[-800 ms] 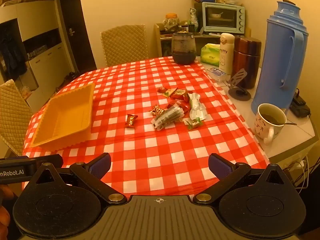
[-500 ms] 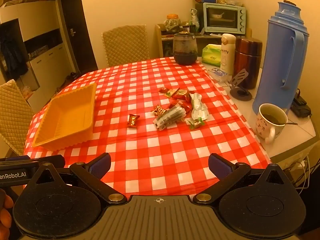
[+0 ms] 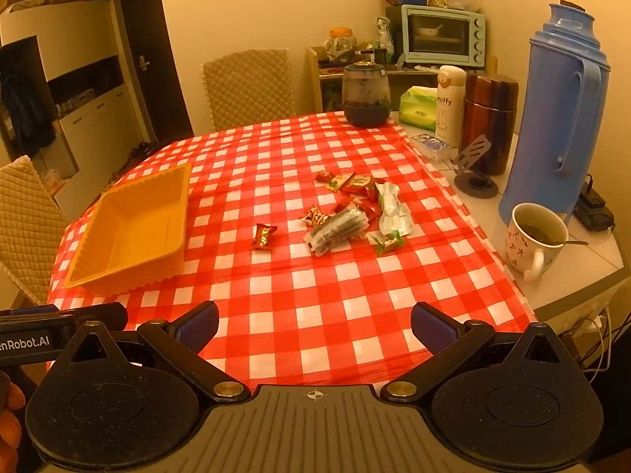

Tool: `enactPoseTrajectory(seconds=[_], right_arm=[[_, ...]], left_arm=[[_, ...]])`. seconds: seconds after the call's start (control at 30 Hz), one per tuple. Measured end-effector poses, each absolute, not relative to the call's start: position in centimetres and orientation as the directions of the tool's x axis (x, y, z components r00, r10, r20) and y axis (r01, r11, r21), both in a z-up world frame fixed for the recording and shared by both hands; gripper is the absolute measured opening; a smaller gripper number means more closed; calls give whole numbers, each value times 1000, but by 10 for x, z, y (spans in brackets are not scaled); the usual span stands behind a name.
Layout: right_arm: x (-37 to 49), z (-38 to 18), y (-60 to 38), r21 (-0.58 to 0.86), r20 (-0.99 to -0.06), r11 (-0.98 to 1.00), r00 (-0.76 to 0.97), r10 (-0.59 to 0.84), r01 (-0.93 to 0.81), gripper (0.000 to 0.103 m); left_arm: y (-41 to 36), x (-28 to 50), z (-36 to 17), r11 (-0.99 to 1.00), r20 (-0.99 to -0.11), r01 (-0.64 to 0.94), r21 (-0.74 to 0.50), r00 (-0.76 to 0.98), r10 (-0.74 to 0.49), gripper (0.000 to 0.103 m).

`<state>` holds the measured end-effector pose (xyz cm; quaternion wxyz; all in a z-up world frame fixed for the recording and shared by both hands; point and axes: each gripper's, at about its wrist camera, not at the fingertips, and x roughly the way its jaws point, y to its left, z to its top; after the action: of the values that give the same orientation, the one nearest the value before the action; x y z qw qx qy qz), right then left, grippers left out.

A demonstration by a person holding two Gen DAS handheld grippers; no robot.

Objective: Organize snacks

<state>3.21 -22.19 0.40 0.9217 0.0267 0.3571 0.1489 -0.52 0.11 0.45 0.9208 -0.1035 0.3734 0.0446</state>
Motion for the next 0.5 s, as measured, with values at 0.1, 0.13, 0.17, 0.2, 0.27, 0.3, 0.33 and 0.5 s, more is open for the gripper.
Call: enactPoseTrajectory(seconds=[0.1, 0.13, 0.17, 0.2, 0.27, 0.3, 0.33, 0.5], right_arm=[[32, 4, -222, 154, -650, 955, 701, 292, -255, 103], [31, 5, -222, 155, -650, 954, 701, 294, -256, 103], [32, 5, -222, 155, -650, 954, 701, 294, -256, 103], [32, 5, -222, 156, -649, 954, 702, 294, -256, 103], [32, 5, -222, 158, -647, 954, 703, 294, -254, 103], [32, 5, -223, 158, -647, 955, 704, 293, -253, 103], [32, 5, -223, 158, -647, 955, 704, 293, -252, 103], [31, 6, -225, 160, -644, 955, 707, 293, -250, 103]], left_arm=[[1, -6, 4, 974, -698, -161, -162, 717, 3, 103], [1, -6, 5, 974, -698, -161, -161, 716, 3, 103], [1, -6, 4, 973, -698, -162, -162, 716, 3, 103], [1, -6, 4, 973, -698, -162, -162, 716, 3, 103], [1, -6, 4, 973, -698, -162, -163, 716, 3, 103], [1, -6, 4, 974, -698, -162, -161, 716, 4, 103], [1, -6, 4, 974, -698, -162, -161, 716, 3, 103], [1, -6, 4, 973, -698, -162, -162, 716, 3, 103]])
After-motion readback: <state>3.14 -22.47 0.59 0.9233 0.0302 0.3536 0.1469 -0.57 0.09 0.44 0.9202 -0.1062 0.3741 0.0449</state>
